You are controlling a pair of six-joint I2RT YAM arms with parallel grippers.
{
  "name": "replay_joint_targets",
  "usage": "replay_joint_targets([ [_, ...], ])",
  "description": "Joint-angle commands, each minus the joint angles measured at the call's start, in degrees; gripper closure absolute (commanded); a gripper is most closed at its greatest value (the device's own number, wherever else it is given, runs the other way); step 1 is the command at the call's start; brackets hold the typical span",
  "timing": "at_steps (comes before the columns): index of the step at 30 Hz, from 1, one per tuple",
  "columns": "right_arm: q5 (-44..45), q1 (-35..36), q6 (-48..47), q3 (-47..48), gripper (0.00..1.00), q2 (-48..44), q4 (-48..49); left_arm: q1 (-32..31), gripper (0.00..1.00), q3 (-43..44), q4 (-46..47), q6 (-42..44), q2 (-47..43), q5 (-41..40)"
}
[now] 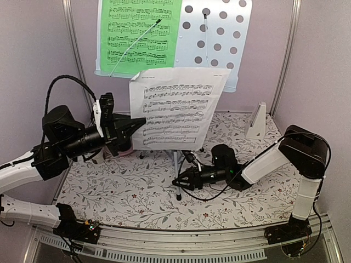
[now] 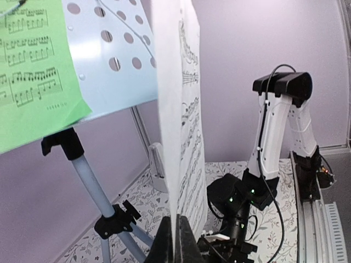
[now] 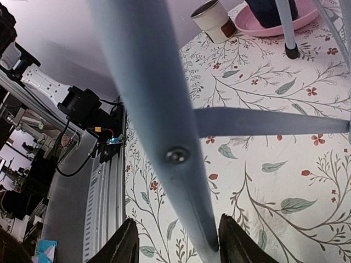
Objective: Set up the instrument practice props
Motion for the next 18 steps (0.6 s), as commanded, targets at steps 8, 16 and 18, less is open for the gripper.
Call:
replay_joint_targets([
  [8, 12.8, 0.2, -4.6, -3.7, 0.36, -24.0, -13.0, -1.1, 1.00, 11.0, 6.7, -8.5, 2.1, -3.6],
  [16, 28.4, 0.5, -9.7, 7.7, 0.36, -41.8, -41.2, 0.6, 1.00, 24.5, -2.6, -13.9, 6.7, -18.2],
  [18, 29.8, 0.6, -10.0, 11.6, 0.37, -44.2, -45.9, 1.7, 1.00, 27.6, -4.9, -16.3, 7.8, -19.1],
])
